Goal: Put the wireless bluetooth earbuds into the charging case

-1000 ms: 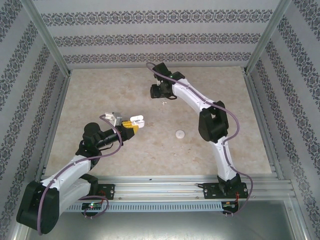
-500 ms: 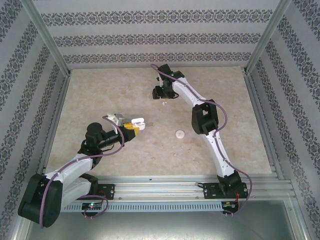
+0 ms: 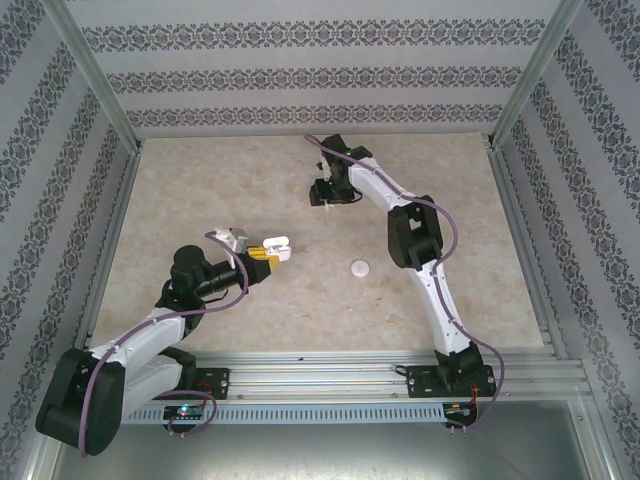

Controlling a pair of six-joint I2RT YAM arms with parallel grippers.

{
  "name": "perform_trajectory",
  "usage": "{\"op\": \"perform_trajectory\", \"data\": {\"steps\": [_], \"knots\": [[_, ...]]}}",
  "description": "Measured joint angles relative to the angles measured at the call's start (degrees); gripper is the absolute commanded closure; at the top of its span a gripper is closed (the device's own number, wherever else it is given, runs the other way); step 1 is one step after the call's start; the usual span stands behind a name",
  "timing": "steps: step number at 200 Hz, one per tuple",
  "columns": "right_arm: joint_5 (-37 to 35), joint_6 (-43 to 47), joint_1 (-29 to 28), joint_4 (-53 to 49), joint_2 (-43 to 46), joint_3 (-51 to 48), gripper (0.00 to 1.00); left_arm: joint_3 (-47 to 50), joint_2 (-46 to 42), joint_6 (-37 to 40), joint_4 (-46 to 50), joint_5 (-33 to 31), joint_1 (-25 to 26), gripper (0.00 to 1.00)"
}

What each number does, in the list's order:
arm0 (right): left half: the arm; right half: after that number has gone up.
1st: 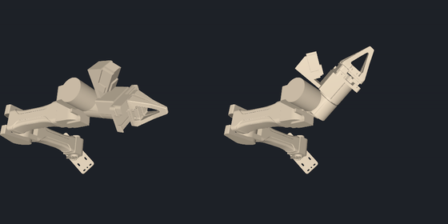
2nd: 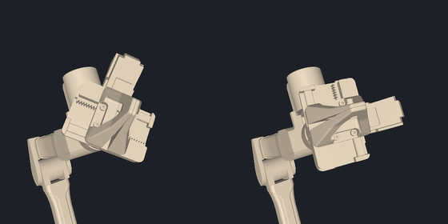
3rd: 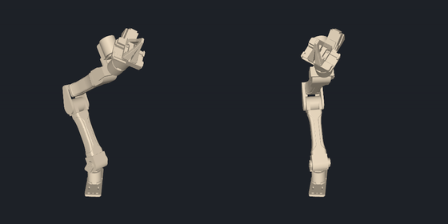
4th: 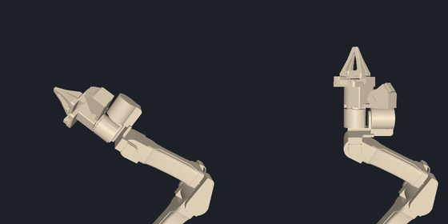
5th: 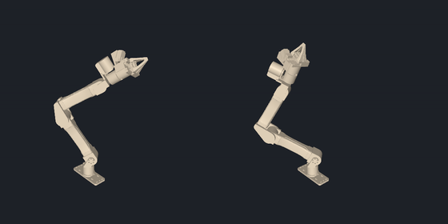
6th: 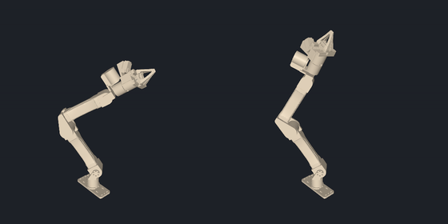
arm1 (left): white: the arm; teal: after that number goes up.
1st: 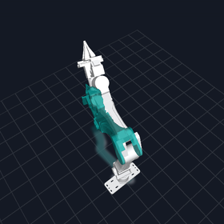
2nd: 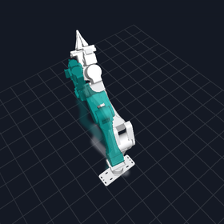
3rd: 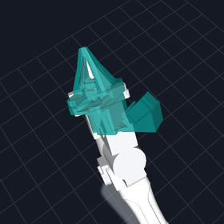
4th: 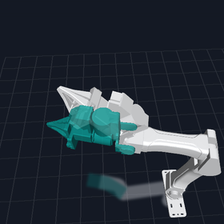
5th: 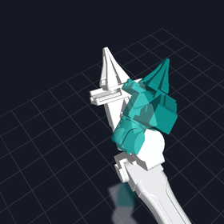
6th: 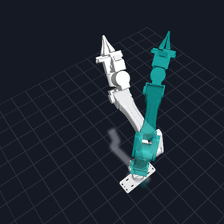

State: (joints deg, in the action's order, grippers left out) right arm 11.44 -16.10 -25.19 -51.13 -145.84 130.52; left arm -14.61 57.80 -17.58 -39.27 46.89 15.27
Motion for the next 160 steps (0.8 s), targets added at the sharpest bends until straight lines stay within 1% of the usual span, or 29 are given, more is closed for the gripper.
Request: {"op": "perform_trajectory", "data": {"steps": [65,114,160], "knots": [[0.5,-3.3,-1.7,1.9,7.5,-12.9,0.44,0.0,-2.6,0.0,0.1,0.0,0.0,0.86],[0.4,-5.2,-1.6,1.8,9.4,-14.0,0.44,0.0,-3.3,0.0,0.3,0.0,0.0,0.86],[-0.1,-7.1,-1.2,1.9,9.3,-13.2,0.48,0.0,-3.5,0.0,0.9,-0.3,0.0,0.86]]}}
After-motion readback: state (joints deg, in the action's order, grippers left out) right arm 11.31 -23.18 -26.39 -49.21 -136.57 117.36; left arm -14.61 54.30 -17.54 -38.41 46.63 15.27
